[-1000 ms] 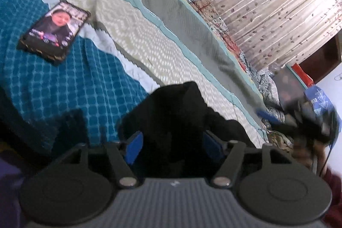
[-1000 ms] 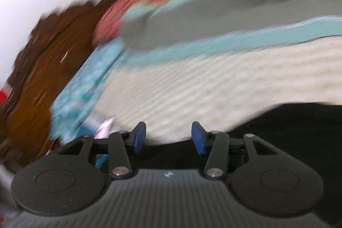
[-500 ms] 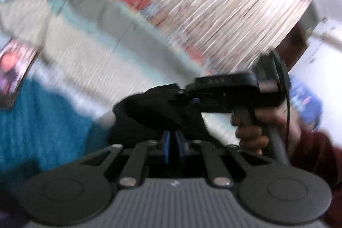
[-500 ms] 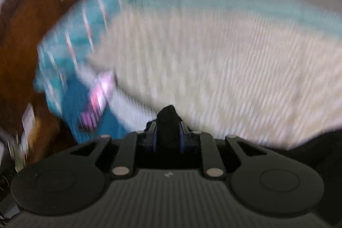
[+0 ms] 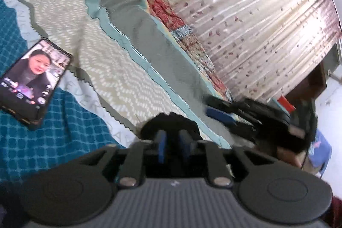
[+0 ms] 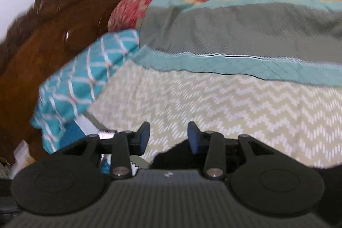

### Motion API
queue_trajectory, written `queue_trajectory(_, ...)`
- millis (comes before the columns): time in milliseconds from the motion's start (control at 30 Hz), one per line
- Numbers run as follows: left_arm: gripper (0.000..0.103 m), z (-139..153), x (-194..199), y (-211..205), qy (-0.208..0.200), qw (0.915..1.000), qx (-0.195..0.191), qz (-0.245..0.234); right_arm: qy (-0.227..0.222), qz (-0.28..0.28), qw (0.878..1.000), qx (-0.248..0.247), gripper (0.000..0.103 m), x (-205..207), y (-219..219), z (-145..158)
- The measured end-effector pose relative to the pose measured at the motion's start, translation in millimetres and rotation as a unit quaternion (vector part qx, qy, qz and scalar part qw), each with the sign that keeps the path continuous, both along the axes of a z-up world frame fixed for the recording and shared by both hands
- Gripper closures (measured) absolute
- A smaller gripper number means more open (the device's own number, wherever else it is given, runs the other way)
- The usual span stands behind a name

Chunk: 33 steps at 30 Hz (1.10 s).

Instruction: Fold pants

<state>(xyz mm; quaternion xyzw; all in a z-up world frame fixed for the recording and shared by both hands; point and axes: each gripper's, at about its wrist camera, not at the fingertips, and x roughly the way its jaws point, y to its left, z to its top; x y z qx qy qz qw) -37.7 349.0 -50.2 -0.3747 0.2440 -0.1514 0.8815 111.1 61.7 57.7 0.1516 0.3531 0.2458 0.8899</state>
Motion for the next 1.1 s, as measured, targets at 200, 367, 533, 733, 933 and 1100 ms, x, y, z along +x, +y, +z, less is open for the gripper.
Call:
queue_trajectory(200,0.041,1,35,-17,0.019,0.9991,0.02,-0.031,-0.007,-0.027,0.999,-0.029,0.06,-45,-57,-6)
queue_trajectory(367,0.01,2,75,-44,0.024,0.9943,0.087,-0.056,0.033,-0.026,0.998,-0.04,0.06,-86,-77,-36)
queue_trajectory(533,0.004,-16,134,-66,0.078,0.9814,0.137,-0.109,0.072,-0.017,0.996,-0.053,0.06,-124,-88,-56)
queue_trajectory(733,0.061,4,122,-72,0.094,0.983,0.131,-0.087,0.071,-0.059,0.995,-0.041,0.06,-120,-101,-58)
queue_trajectory(933,0.057,40,70,-63,0.118,0.9726,0.2,0.014,0.077,-0.047,0.996,-0.023,0.061,-102,-86,-71)
queue_trajectory(1100,0.042,5,78,-91,0.17,0.9363,0.307,0.008,0.091,-0.03,0.994,-0.061,0.059,-98,-66,-91)
